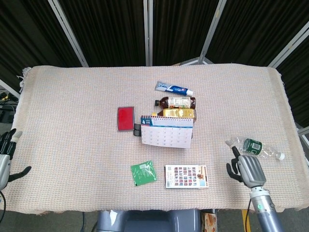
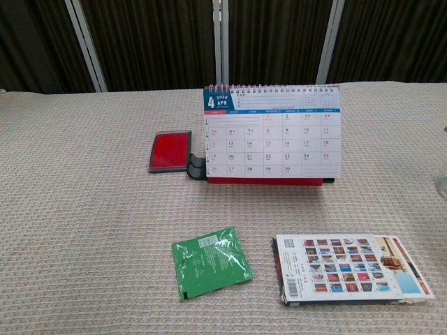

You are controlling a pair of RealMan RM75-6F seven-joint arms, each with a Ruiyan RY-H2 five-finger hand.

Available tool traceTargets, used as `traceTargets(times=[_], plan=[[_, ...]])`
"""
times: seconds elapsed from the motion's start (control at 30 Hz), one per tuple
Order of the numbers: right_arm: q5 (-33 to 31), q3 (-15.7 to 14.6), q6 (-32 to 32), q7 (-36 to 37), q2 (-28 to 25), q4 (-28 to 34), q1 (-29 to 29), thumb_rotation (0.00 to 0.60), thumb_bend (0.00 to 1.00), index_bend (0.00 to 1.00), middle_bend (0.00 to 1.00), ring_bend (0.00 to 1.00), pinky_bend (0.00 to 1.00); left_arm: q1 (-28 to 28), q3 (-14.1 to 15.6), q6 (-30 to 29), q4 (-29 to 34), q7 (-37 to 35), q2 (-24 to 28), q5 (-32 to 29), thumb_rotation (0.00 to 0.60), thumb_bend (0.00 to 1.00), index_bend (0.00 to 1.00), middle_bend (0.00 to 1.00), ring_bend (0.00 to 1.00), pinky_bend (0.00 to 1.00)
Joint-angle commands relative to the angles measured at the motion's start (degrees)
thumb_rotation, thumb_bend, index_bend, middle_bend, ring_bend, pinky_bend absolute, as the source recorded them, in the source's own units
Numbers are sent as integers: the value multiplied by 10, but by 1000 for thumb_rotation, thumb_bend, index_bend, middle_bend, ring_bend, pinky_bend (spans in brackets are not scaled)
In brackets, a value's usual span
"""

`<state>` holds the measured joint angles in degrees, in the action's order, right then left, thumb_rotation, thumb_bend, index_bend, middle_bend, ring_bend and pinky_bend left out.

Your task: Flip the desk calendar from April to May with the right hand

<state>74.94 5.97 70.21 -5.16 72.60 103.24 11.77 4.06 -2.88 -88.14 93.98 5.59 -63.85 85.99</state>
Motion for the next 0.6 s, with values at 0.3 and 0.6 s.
traceTargets(times=[0.3,0.6], plan=[[-273,78,-183,50,111,3,122,600,529,64,871,818,713,-2,-9,-13,-6,-17,-1,0,600,105,0,0,0,0],[-270,70,-142,44,133,16,125,600,531,44,872,818,713,-1,-10,-11,-9,-20,-2,0,600,106,0,0,0,0]])
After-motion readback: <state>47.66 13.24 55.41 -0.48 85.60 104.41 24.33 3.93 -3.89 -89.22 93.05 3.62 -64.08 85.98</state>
